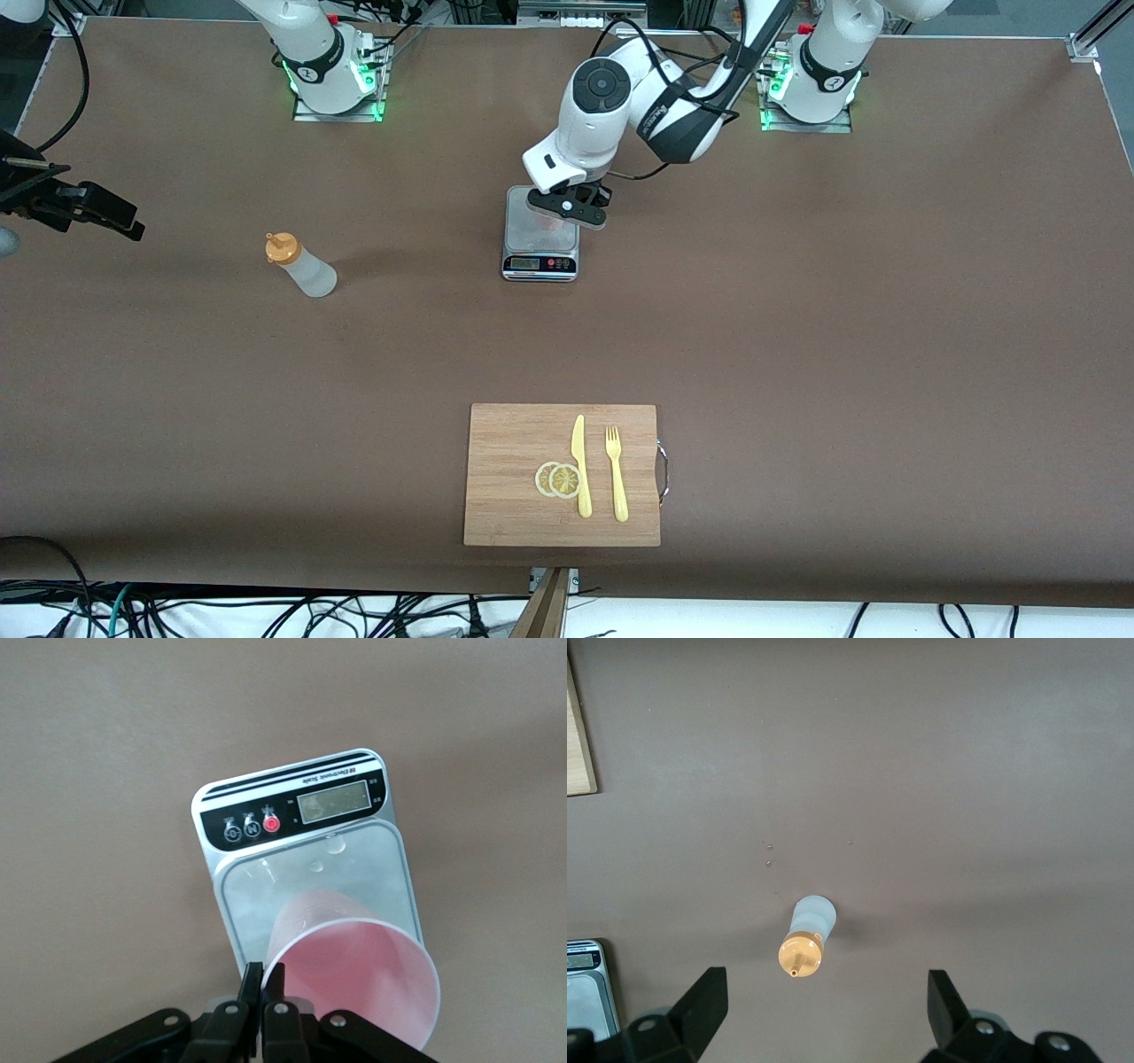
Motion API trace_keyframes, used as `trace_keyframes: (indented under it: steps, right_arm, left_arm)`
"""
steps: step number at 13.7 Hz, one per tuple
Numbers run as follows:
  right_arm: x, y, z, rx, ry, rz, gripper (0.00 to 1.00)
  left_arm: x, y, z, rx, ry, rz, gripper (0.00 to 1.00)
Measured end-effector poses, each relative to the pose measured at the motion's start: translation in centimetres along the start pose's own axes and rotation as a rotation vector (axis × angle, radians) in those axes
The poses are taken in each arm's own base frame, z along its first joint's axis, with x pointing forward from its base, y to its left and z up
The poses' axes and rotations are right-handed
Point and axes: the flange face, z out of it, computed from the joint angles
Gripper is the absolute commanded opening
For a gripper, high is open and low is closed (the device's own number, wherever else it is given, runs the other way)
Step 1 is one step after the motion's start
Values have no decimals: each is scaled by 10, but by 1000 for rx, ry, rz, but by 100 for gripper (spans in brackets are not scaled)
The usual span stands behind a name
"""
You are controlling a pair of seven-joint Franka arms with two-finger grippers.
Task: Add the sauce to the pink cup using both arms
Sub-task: 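Carry the pink cup with the left gripper onto the scale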
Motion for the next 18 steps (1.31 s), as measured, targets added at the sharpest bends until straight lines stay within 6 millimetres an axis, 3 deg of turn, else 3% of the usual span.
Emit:
trace_keyframes:
  steps: [4,6,7,8,9,12,14,16,18]
  right_arm:
    - [-2,0,3,-1,-24,-27,100]
    - [-1,0,8,-1,-41,-77,100]
    - [0,0,13,-1,-51,-113,100]
    - [2,0,20,0,-64,-162,100]
    - [5,0,29,2,-81,-226,100]
    - [17,8,65,65,-136,-492,100]
    - [23,30,90,180,-142,-623,100]
    - [23,58,115,316,-116,-737,100]
    - [18,80,142,442,-73,-836,100]
  left_arm:
    - [-8,11,28,3,3,7,0]
    - [-8,15,28,1,6,5,0]
    - [-8,14,28,1,6,4,18]
    - [-7,13,28,2,7,2,55]
    - [-5,12,28,3,9,-2,100]
    - [5,6,21,0,25,-19,100]
    - [16,1,4,-1,28,-38,100]
    - [31,-6,-32,17,-7,-62,100]
    - [48,-15,-89,33,-44,-87,100]
